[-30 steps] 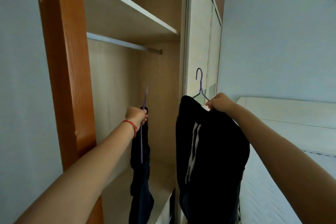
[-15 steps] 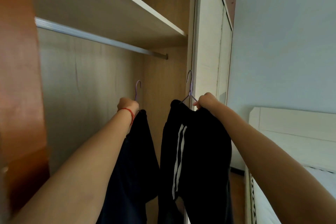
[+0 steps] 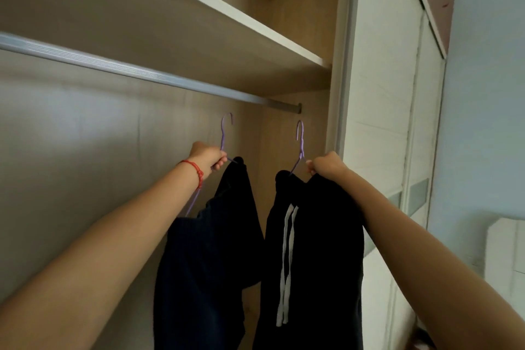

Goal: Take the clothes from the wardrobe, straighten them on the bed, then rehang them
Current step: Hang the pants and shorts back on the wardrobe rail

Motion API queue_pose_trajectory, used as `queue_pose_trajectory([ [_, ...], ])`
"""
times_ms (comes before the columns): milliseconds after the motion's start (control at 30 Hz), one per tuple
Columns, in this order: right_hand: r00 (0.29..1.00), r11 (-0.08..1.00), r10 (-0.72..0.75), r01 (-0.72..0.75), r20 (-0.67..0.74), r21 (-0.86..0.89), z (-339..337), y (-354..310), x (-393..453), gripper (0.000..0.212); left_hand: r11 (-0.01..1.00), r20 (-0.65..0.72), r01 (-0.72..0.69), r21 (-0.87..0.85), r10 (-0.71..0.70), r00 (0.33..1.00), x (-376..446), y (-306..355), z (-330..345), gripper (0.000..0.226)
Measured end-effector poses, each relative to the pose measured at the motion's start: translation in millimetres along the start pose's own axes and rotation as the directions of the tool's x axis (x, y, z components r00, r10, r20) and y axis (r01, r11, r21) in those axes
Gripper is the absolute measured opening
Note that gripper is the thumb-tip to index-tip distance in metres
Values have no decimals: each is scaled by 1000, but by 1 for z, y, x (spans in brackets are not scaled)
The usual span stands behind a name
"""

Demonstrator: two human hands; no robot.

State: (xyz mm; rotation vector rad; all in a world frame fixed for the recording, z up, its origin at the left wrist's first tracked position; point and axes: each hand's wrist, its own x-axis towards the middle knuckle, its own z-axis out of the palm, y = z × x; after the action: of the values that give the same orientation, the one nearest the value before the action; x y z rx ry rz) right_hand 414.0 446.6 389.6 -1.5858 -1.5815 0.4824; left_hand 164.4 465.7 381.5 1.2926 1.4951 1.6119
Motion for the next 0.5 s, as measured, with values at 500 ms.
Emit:
queue_pose_trajectory([
  [500,966,955,-257,260,-33,143,30,-44,116,28,976,-90,-217,-24,214,973,103,49,18,32],
])
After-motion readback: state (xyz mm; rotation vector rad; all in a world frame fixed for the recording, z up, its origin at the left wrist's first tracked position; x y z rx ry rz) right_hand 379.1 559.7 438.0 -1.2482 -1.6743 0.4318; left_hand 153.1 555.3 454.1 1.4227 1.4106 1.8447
